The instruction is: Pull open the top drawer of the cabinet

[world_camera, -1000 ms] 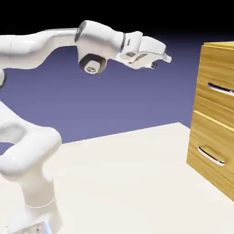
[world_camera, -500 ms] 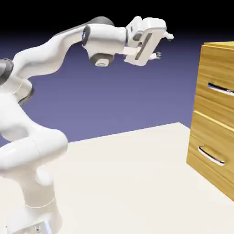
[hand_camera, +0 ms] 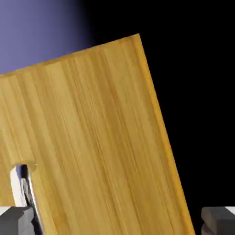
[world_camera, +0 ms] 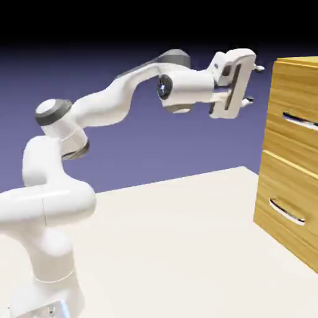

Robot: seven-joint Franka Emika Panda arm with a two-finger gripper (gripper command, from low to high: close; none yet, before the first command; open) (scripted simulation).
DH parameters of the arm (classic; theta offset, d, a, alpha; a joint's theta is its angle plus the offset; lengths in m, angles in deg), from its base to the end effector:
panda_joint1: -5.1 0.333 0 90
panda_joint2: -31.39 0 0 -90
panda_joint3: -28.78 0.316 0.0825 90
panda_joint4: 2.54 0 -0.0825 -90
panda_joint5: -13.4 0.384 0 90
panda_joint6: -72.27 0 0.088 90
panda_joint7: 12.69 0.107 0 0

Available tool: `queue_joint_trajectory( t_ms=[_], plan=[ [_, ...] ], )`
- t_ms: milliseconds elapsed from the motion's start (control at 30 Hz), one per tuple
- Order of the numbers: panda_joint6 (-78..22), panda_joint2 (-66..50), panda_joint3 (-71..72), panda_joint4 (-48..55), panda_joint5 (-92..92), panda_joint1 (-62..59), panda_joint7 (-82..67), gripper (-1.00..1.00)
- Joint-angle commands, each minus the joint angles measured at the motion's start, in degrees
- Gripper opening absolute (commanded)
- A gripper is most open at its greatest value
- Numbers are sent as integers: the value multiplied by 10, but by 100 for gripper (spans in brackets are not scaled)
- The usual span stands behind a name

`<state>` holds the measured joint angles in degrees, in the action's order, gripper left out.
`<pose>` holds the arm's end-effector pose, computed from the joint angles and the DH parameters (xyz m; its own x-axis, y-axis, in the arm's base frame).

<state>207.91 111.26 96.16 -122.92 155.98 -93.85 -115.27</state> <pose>0.5452 0.0065 0.5689 0.0391 0.5591 0.8282 -0.0122 -0.8285 0.5599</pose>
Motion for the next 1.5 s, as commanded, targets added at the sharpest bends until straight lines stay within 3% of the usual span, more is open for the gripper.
queue_joint_trajectory(
  t_ms=[0,200,467,500,1367,1400,1467],
  plan=[
    [-7,8,12,7,25,-17,-25,0],
    [-46,57,81,49,171,-120,-174,0],
    [-4,56,97,166,181,-196,-162,0],
    [-4,56,97,166,181,-196,-162,-100],
    [-161,106,-21,-340,88,155,-199,-100],
    [-161,106,-21,-340,88,155,-199,100],
    [-164,113,-31,-361,77,173,-198,100]
  ],
)
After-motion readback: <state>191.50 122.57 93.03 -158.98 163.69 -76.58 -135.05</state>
